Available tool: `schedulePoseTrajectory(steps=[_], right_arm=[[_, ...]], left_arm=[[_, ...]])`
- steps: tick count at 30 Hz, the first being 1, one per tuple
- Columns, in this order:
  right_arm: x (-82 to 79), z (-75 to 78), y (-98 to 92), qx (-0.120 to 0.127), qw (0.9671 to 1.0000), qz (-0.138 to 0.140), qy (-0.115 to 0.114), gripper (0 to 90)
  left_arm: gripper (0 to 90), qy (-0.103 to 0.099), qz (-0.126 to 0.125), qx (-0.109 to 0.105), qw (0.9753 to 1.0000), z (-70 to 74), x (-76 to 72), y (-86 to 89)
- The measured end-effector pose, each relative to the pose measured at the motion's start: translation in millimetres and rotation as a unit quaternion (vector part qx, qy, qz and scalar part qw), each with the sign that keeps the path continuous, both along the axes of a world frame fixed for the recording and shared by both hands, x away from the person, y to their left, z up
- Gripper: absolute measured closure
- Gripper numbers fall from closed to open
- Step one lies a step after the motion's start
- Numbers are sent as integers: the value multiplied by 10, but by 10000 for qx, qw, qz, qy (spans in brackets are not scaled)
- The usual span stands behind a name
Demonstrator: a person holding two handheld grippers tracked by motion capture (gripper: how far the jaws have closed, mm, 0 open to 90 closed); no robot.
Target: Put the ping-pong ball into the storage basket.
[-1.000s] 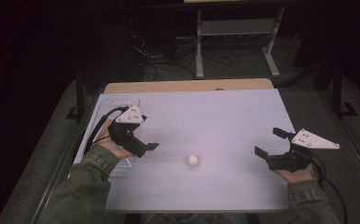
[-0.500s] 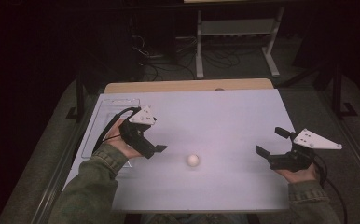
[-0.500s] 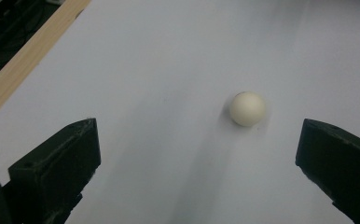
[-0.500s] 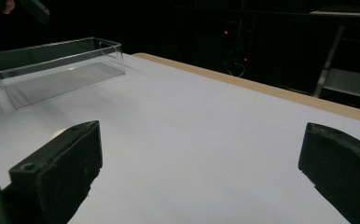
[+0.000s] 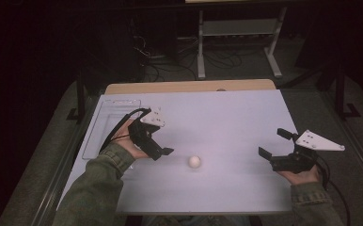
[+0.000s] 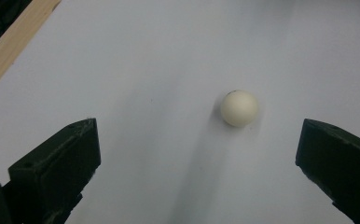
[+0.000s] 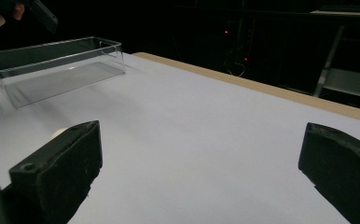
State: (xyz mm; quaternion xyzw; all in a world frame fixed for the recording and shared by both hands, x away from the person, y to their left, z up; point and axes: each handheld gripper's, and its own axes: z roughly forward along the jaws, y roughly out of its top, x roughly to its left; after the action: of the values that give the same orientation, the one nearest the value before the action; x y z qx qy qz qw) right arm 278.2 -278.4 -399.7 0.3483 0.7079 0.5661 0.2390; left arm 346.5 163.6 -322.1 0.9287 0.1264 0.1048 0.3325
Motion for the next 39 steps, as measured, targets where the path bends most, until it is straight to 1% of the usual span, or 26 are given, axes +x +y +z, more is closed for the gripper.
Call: schedulePoseTrajectory(steps=[2,5,7,8,12,15,17,20,24,27,29,31,36,39], right_arm=[[0,-1,-2,9,10000,-5,11,0],[0,0,-5,0,10000,-6,-5,0],[-3,2,-7,-2,10000,-5,-5,0],[-3,2,-7,6,10000,-4,-2,0],[-5,6,-3,7,10000,11,-6,0],[-7,6,10,-3,10000,29,6,0],[-10,8,12,-18,10000,35,3,0],[-12,8,6,-8,10000,34,21,0],[-16,11,2,19,10000,28,16,0],[-18,11,2,-1,10000,35,16,0],[-20,12,3,-1,10000,33,16,0],[-19,12,4,-1,10000,35,18,0],[-19,13,5,2,10000,27,38,0],[-18,11,6,-13,10000,33,42,0]], left_arm=[[0,-2,-33,-26,10000,10,5,-22],[0,-17,-80,32,10000,14,11,-62],[0,-14,-80,30,10000,8,11,-77],[0,44,-134,23,9999,-1,10,-110],[0,103,-231,51,9997,-17,16,-180],[0,138,-278,123,9994,-42,29,-228],[0,174,-355,185,9990,-66,28,-264],[0,194,-431,354,9983,-108,26,-319],[0,250,-484,420,9976,-150,33,-374],[1,294,-536,523,9968,-173,43,-401],[12,304,-575,550,9964,-193,54,-408],[16,355,-580,579,9960,-211,68,-412],[16,388,-589,628,9955,-241,85,-432],[16,414,-631,711,9946,-267,89,-475]])
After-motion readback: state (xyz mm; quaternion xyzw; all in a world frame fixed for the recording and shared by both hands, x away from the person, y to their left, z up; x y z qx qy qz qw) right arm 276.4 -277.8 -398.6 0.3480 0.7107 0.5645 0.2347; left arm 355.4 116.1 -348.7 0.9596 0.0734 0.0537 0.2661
